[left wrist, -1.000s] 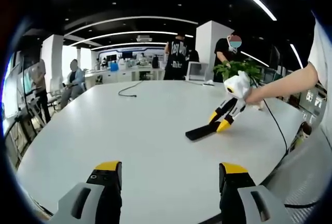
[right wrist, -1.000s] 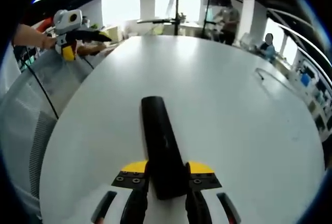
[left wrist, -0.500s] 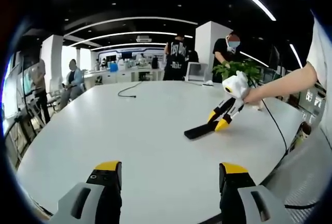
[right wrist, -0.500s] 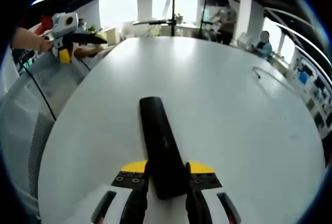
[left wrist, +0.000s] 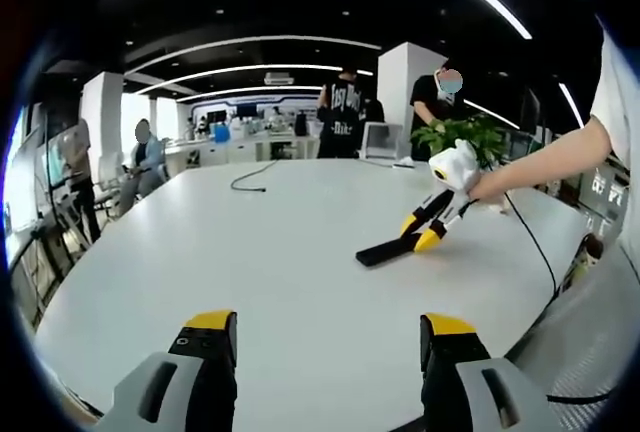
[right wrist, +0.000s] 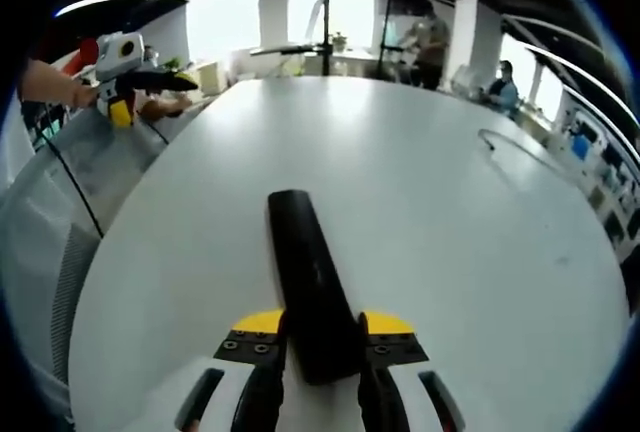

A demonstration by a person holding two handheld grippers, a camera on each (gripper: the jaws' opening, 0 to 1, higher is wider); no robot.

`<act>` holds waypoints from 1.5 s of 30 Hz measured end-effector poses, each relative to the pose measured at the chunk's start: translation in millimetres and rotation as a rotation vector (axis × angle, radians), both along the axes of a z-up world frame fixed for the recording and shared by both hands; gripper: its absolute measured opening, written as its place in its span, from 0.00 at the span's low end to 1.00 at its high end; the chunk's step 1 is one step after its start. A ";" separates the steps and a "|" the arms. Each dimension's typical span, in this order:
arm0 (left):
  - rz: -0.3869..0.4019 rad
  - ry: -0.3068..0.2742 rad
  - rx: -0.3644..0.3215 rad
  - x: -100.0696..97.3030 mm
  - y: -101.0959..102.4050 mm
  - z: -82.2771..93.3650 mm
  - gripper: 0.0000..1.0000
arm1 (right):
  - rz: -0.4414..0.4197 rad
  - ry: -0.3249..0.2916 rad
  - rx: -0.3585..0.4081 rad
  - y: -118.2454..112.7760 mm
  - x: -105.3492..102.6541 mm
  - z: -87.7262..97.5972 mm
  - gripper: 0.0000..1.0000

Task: Press the specified remote control buttons in sequence, fully releasing each button before pressing the next.

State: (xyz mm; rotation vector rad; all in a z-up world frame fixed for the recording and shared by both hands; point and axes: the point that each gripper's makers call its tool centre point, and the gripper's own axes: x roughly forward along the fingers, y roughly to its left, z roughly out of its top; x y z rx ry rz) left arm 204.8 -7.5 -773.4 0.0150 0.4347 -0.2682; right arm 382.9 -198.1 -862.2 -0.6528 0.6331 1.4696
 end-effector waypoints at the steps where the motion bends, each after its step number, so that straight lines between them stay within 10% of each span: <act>1: -0.001 0.002 0.000 -0.1 0.0 -0.6 0.77 | -0.002 0.001 0.001 0.1 0.5 -0.2 0.25; 45: 0.000 0.000 0.011 -1.8 0.8 -1.1 0.76 | -0.083 -0.003 0.030 6.8 23.4 2.4 0.25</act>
